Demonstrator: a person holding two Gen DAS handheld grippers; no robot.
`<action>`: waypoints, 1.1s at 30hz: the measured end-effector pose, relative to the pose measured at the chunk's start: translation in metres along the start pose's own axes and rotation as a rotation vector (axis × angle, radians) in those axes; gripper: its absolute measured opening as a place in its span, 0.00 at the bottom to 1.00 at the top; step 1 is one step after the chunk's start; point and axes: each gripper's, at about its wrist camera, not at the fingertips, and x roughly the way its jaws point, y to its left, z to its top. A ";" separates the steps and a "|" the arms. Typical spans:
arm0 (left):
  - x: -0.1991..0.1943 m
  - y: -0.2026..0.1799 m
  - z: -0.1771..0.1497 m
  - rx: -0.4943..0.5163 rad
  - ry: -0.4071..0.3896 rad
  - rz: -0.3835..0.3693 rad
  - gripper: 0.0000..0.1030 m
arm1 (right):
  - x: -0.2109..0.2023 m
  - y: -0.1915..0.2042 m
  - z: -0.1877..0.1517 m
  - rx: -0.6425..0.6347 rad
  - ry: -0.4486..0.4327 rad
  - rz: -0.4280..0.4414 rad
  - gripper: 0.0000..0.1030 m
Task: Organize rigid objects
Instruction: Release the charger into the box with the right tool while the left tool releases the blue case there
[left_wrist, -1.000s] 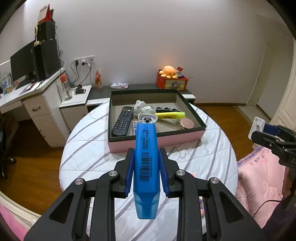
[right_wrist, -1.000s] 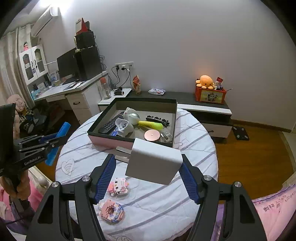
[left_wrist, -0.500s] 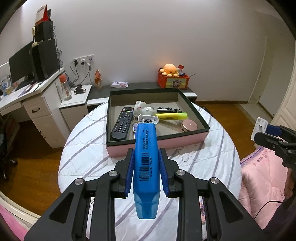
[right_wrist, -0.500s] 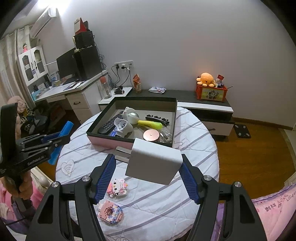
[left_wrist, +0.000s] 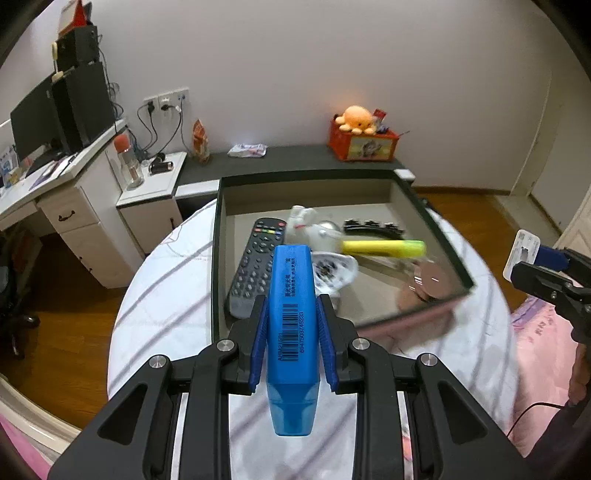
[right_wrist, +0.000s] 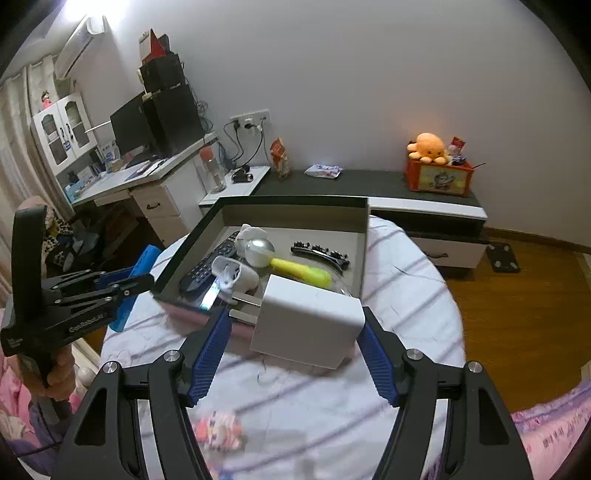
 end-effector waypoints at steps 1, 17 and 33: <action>0.011 0.001 0.004 -0.001 0.015 0.004 0.25 | 0.010 -0.002 0.004 0.002 0.012 0.005 0.68; 0.066 0.010 0.014 -0.035 0.103 0.044 0.59 | 0.057 -0.010 0.014 0.033 0.081 0.091 0.77; 0.049 0.008 0.011 -0.046 0.101 0.037 0.62 | 0.039 -0.010 0.013 0.047 0.080 0.083 0.77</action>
